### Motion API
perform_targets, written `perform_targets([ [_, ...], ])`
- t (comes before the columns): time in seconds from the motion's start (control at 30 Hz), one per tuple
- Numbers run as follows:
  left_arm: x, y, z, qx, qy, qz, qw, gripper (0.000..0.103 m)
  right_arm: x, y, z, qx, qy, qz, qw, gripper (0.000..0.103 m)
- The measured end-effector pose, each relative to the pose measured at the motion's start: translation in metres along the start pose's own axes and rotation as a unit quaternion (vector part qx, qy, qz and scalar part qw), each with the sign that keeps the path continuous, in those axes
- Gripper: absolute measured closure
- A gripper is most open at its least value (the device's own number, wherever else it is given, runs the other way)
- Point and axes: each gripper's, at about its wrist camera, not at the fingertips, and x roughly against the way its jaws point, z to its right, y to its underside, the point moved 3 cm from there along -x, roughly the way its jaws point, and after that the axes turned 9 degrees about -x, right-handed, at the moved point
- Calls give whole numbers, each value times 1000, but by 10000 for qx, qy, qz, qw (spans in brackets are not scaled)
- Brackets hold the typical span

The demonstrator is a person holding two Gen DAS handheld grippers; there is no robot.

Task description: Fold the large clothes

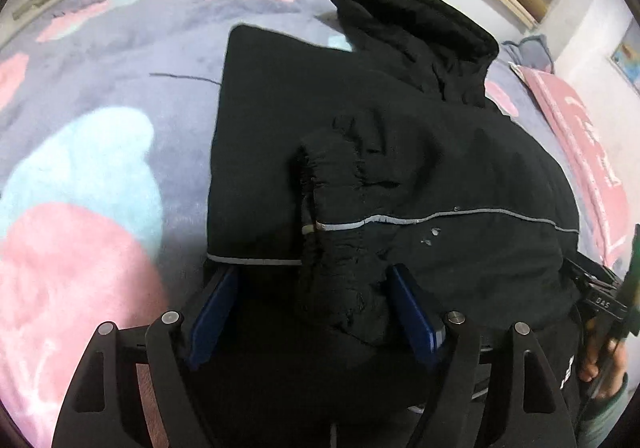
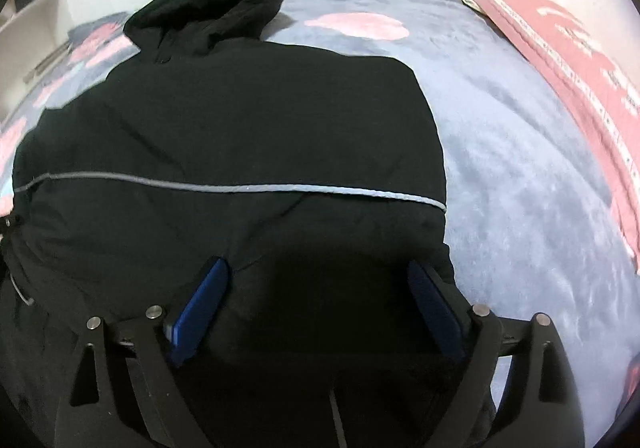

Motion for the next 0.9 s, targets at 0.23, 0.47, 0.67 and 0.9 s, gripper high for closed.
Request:
perform_targets([
  [0.23, 89, -42, 18, -374, 474, 871, 9944, 26, 47, -38, 1, 49, -634, -138, 9979, 18],
  [0.47, 90, -176, 9, 89, 288, 1498, 9883, 26, 58, -167, -38, -43, -921, 850, 9921, 38],
  [0.67, -34, -235, -13, 796, 317, 928, 9920, 26, -30, -232, -60, -280, -954, 579, 9934, 38],
  [0.9, -135, -266, -22, 1397, 785, 625, 9851, 26, -110, -253, -77, -580, -1190, 110, 9911, 37],
])
